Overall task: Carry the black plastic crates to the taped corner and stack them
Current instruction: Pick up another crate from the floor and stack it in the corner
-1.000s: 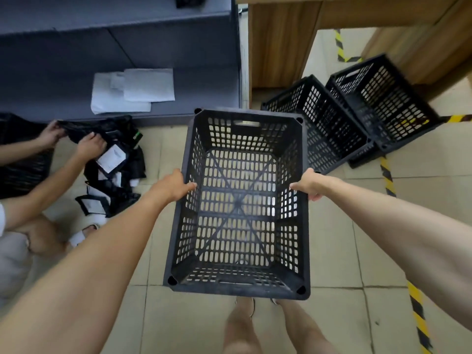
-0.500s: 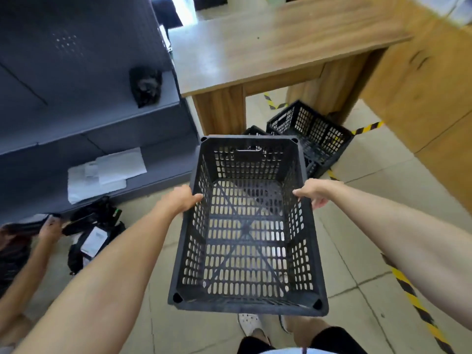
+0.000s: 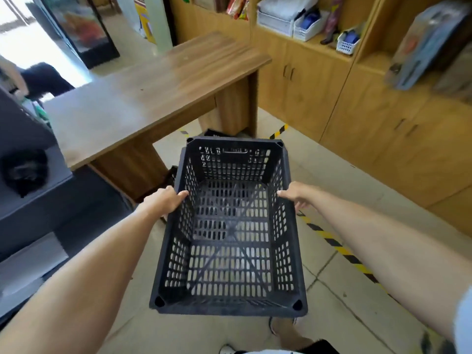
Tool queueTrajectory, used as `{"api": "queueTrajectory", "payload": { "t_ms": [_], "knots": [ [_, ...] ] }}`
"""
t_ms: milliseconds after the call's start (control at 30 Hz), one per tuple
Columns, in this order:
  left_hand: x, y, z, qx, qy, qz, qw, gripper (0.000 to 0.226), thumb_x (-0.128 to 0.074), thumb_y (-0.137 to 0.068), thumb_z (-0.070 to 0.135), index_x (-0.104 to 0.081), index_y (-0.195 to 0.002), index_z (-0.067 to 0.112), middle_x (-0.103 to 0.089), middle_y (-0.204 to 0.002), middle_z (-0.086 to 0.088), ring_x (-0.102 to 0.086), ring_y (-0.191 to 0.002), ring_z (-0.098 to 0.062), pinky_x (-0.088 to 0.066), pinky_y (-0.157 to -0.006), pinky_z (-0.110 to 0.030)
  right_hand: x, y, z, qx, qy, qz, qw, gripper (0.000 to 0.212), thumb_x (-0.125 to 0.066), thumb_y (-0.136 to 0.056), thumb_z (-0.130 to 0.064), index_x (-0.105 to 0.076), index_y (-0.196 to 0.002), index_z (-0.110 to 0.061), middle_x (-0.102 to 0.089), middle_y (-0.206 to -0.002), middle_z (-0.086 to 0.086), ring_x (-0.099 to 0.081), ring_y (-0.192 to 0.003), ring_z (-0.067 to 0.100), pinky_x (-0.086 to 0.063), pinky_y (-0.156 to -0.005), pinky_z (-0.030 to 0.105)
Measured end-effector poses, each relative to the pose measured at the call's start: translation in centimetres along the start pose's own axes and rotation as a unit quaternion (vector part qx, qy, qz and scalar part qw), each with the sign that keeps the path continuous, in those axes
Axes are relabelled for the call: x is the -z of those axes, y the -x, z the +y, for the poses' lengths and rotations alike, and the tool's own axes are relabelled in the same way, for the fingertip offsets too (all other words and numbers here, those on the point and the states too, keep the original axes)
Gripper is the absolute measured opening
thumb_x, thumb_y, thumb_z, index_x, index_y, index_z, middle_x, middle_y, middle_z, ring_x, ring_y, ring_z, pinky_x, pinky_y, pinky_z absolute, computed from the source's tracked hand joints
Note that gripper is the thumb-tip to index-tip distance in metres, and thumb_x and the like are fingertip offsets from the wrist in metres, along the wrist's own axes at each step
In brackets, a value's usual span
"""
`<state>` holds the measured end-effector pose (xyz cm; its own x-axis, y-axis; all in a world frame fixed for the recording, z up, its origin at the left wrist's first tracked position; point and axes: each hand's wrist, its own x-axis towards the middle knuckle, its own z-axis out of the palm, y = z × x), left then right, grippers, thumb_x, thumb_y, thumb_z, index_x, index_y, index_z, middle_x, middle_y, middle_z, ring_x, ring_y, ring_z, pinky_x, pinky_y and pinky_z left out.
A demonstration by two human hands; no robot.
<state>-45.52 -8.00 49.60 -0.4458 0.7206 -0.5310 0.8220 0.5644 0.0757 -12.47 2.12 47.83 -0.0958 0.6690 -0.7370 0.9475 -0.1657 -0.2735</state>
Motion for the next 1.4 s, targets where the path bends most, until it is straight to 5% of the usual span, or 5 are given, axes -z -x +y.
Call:
{"api": "queueTrajectory", "payload": {
  "t_ms": [467,633,933,1300,1400],
  "knots": [
    [0.5,-8.4,33.0,-0.169,-0.063,-0.051,0.982,0.047,-0.038,-0.100,0.043,-0.046,-0.124,0.005,-0.056,-0.126,-0.020,-0.058,-0.108,-0.039,-0.048,-0.094,-0.044,14.9,-3.7,21.8,-0.126,-0.163,0.081,0.975,0.039,-0.041,-0.103,-0.022,-0.046,-0.132,0.004,-0.060,-0.105,0.016,-0.059,-0.077,0.024,-0.044,-0.052,0.027],
    [0.8,-8.7,43.9,-0.260,-0.116,-0.027,0.958,0.042,-0.040,-0.101,0.036,-0.051,-0.125,0.004,-0.057,-0.126,-0.021,-0.056,-0.113,-0.039,-0.046,-0.094,-0.043,17.9,-3.8,28.5,-0.192,-0.246,0.106,0.944,0.041,-0.043,-0.100,-0.019,-0.043,-0.135,0.003,-0.058,-0.127,0.022,-0.069,-0.097,0.033,-0.058,-0.084,0.044],
    [1.3,-10.3,63.7,-0.396,-0.245,-0.108,0.878,0.034,-0.045,-0.100,0.026,-0.056,-0.122,0.002,-0.065,-0.116,-0.016,-0.065,-0.099,-0.032,-0.054,-0.082,-0.038,22.2,-2.5,36.0,-0.309,-0.319,0.122,0.888,0.047,-0.044,-0.102,-0.023,-0.034,-0.142,-0.001,-0.059,-0.121,0.018,-0.057,-0.057,0.018,-0.040,-0.035,0.024],
    [-5.3,-0.4,85.3,-0.576,-0.410,-0.060,0.704,0.042,-0.043,-0.102,0.027,-0.047,-0.131,-0.002,-0.055,-0.133,-0.019,-0.053,-0.120,-0.036,-0.041,-0.099,-0.040,18.5,2.1,48.3,-0.400,-0.537,0.158,0.726,0.037,-0.036,-0.103,-0.022,-0.031,-0.136,-0.005,-0.068,-0.108,0.021,-0.056,-0.046,0.016,-0.040,-0.039,0.024],
    [-9.4,3.4,90.2,-0.613,-0.418,-0.067,0.667,0.039,-0.047,-0.098,0.024,-0.052,-0.128,-0.001,-0.059,-0.128,-0.017,-0.057,-0.113,-0.034,-0.045,-0.095,-0.038,15.8,3.6,53.7,-0.409,-0.599,0.153,0.671,0.044,-0.038,-0.100,-0.024,-0.032,-0.140,-0.006,-0.066,-0.120,0.019,-0.074,-0.079,0.021,-0.049,-0.055,0.029]
  ]
}}
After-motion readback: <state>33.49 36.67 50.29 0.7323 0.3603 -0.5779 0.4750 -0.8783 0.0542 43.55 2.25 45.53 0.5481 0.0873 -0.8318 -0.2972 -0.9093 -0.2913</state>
